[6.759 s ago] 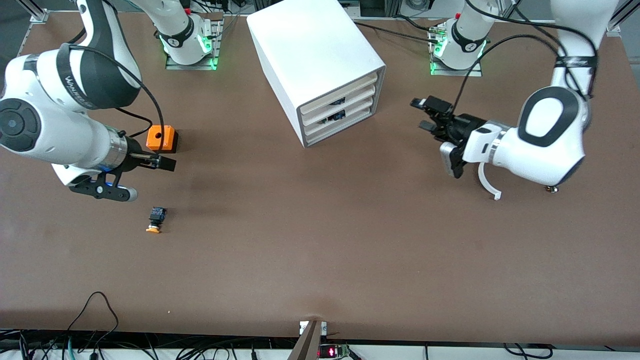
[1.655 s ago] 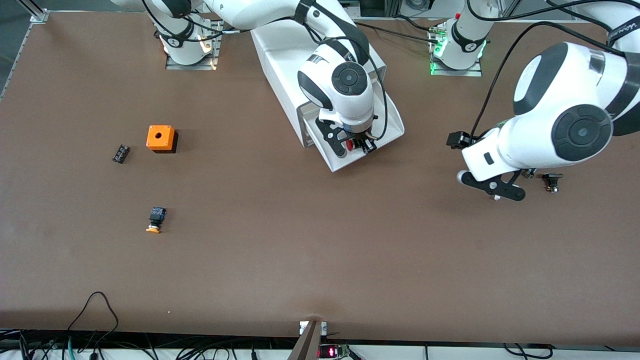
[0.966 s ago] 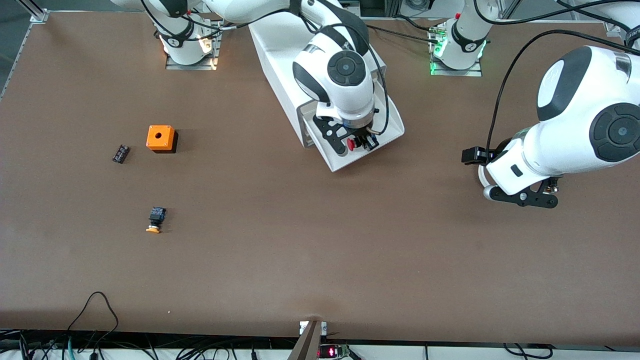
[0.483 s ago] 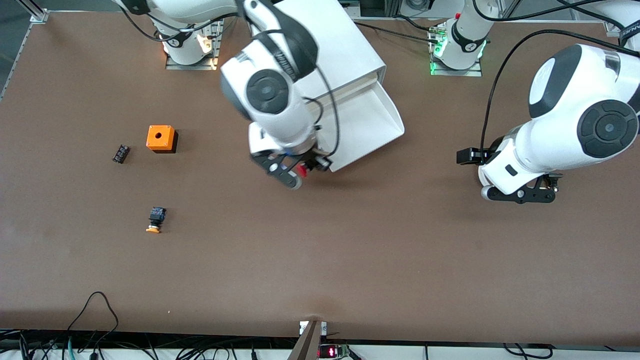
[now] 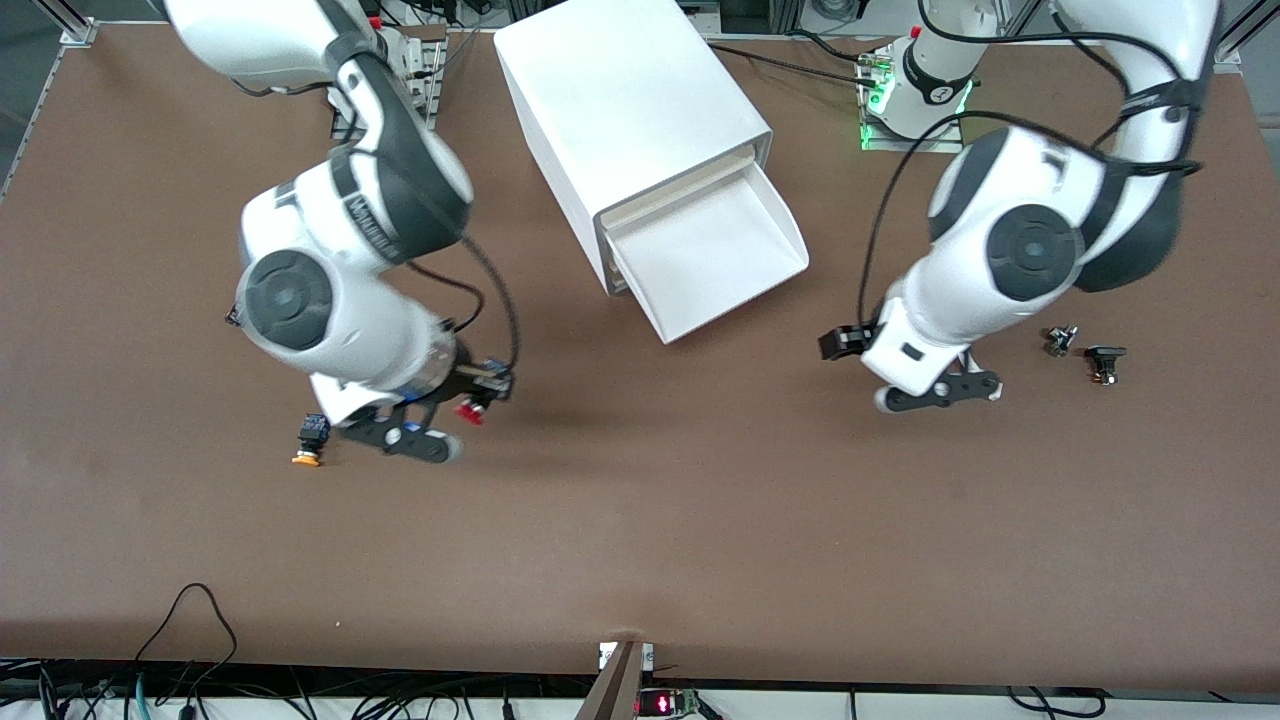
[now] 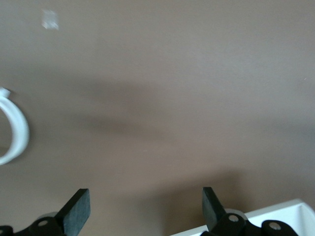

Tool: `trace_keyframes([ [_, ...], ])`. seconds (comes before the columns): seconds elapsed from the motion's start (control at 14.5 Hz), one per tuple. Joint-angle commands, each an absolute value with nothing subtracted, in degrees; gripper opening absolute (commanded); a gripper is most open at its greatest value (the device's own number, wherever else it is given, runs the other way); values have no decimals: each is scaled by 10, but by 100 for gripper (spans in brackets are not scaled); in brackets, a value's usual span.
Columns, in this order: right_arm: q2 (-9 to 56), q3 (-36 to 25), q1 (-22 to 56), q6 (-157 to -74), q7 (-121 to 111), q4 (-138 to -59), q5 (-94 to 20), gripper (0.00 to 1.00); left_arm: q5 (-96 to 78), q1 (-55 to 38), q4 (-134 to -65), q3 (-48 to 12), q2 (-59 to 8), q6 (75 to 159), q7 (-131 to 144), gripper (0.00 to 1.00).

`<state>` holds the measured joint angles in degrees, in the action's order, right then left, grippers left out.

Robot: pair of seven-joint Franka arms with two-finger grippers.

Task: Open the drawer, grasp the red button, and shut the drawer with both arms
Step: 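Carry the red button toward the yellow button while the left gripper closes drawer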

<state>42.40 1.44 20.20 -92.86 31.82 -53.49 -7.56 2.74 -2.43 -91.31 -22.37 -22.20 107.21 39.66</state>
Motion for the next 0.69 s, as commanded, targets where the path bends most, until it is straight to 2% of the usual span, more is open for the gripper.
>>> trace_keyframes([
  [0.0,417,20,157,-931,216,-592,-84,0,34,-32,-1004,-240,-192,1170,487,100],
  [0.21,428,19,128,-944,163,-611,-69,0,37,-64,-1083,-239,-194,1284,579,100],
  [0.62,436,19,58,-1098,21,-757,-45,0,37,-91,-1125,-242,-199,1292,591,100],
])
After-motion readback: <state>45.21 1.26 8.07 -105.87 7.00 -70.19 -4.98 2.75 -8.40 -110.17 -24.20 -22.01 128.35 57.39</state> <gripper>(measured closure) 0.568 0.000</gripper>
